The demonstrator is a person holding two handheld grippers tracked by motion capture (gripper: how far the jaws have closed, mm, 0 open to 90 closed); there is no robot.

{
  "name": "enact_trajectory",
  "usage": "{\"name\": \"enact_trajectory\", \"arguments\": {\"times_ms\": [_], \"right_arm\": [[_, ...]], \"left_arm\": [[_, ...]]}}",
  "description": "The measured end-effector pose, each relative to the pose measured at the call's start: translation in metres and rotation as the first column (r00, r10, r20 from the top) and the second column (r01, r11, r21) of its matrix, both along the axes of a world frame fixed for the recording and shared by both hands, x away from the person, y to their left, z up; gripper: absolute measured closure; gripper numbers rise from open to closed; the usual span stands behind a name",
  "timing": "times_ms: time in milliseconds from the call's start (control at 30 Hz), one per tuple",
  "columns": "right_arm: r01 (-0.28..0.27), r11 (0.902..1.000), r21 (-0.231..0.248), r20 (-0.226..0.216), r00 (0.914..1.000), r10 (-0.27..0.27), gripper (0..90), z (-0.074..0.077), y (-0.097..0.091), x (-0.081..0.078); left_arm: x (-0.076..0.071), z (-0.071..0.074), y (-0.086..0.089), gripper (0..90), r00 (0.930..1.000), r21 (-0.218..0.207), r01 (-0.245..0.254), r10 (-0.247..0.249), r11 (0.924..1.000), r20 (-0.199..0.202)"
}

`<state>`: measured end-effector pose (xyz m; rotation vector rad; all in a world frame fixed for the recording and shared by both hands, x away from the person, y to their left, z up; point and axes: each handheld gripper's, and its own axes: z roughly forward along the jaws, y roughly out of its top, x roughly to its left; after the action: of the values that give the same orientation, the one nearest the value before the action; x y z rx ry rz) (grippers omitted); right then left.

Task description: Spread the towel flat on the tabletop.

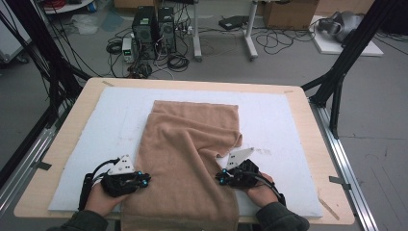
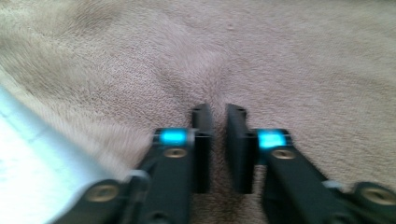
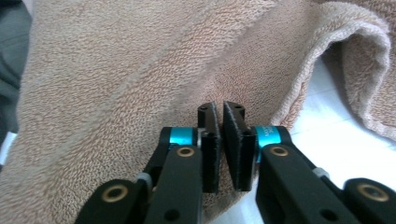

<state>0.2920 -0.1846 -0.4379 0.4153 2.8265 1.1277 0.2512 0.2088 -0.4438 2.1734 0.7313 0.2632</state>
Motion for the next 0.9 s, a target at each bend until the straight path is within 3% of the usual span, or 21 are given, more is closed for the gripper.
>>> {"name": "enact_trajectory", "arguments": {"times_ms": [167, 333, 433, 467, 500, 567, 633, 667, 733, 800, 900], "right_arm": [[-0.012, 0.9994, 0.033, -0.026, 0.9996, 0.013, 87.0, 0.004, -0.008, -0.011], [-0.045, 0.9971, 0.061, -0.026, 0.9986, 0.046, 87.0, 0.016, -0.018, -0.041], [-0.090, 0.9893, 0.115, -0.035, 0.9949, 0.094, 82.3, 0.025, -0.021, -0.060], [-0.079, 0.9839, 0.160, -0.027, 0.9961, 0.084, 80.4, 0.031, -0.023, -0.064], [-0.069, 0.9822, 0.175, -0.005, 0.9975, 0.071, 77.5, 0.035, -0.024, -0.064], [-0.040, 0.9921, 0.119, 0.056, 0.9979, 0.034, 72.5, 0.039, -0.023, -0.056], [-0.026, 0.9955, 0.091, 0.058, 0.9981, 0.021, 64.7, 0.034, -0.019, -0.043], [-0.016, 0.9970, 0.076, 0.045, 0.9989, 0.012, 63.5, 0.030, -0.017, -0.036], [-0.014, 0.9980, 0.061, 0.016, 0.9998, 0.013, 61.5, 0.020, -0.012, -0.025], [-0.002, 0.9994, 0.034, -0.014, 0.9999, 0.002, 61.0, 0.009, -0.009, -0.017], [-0.011, 0.9999, 0.006, -0.033, 0.9994, 0.011, 68.2, -0.002, -0.005, -0.017]], "left_arm": [[-0.015, 0.004, 0.001, 85.8, 0.9997, -0.002, 0.015, -0.015, 0.9999, 0.018], [-0.048, 0.017, 0.002, 85.7, 0.9964, -0.045, 0.083, -0.082, 0.9955, 0.021], [-0.064, 0.028, 0.001, 80.9, 0.9921, -0.069, 0.118, -0.114, 0.9907, 0.052], [-0.064, 0.030, 0.002, 75.0, 0.9915, -0.065, 0.118, -0.114, 0.9909, 0.063], [-0.061, 0.032, 0.002, 71.2, 0.9919, -0.057, 0.110, -0.106, 0.9923, 0.070], [-0.050, 0.031, 0.003, 64.7, 0.9936, -0.043, 0.079, -0.075, 0.9960, 0.085], [-0.036, 0.026, 0.004, 61.5, 0.9943, -0.026, 0.056, -0.053, 0.9981, 0.092], [-0.028, 0.022, 0.004, 60.2, 0.9959, -0.034, 0.047, -0.044, 0.9983, 0.080], [-0.017, 0.011, 0.002, 57.4, 0.9977, -0.009, 0.030, -0.029, 0.9995, 0.061], [-0.011, 0.002, 0.000, 58.7, 0.9991, 0.000, 0.037, -0.037, 0.9993, 0.023], [-0.015, -0.002, 0.000, 74.5, 0.9987, -0.014, 0.046, -0.046, 0.9988, 0.022]]}}
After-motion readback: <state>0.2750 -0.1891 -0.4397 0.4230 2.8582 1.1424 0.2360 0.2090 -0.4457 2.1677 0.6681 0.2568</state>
